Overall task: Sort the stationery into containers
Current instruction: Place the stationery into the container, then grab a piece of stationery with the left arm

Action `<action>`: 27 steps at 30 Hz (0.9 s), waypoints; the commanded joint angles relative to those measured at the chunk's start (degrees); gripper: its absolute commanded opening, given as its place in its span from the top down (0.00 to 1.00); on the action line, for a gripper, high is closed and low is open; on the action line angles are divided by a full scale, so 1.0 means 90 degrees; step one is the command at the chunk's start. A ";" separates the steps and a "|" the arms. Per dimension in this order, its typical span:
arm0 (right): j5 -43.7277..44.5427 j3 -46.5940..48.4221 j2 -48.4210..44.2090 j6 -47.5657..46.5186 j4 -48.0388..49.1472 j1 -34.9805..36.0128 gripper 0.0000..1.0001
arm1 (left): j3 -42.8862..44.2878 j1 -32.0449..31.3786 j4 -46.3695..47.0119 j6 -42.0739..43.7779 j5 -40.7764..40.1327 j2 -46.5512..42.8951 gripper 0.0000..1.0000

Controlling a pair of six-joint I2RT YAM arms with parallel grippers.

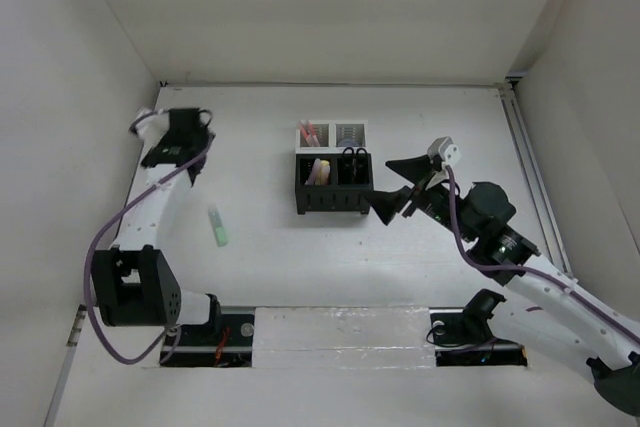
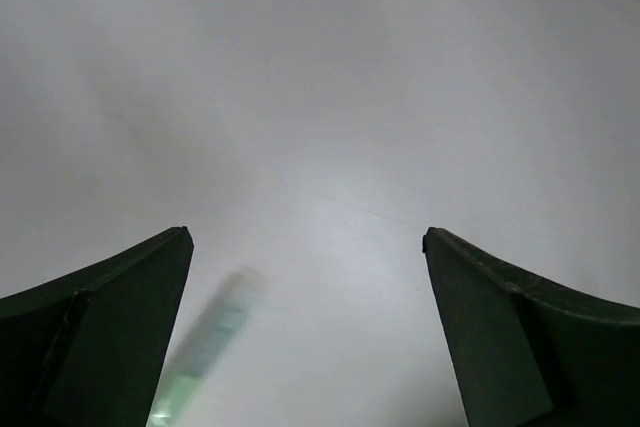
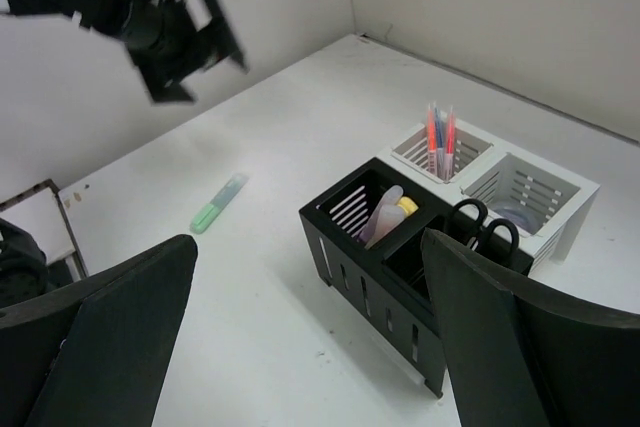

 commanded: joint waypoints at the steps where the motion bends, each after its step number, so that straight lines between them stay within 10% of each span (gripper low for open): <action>1: -0.0104 0.0453 0.0046 0.0162 0.0044 -0.0045 0.00 | -0.1271 0.1587 -0.0931 0.0256 0.1984 -0.0599 0.00; 27: -0.0436 0.0337 -0.0090 0.0035 -0.0259 -0.0045 0.00 | -0.1286 0.0545 -0.0950 0.1889 0.2376 0.1030 0.10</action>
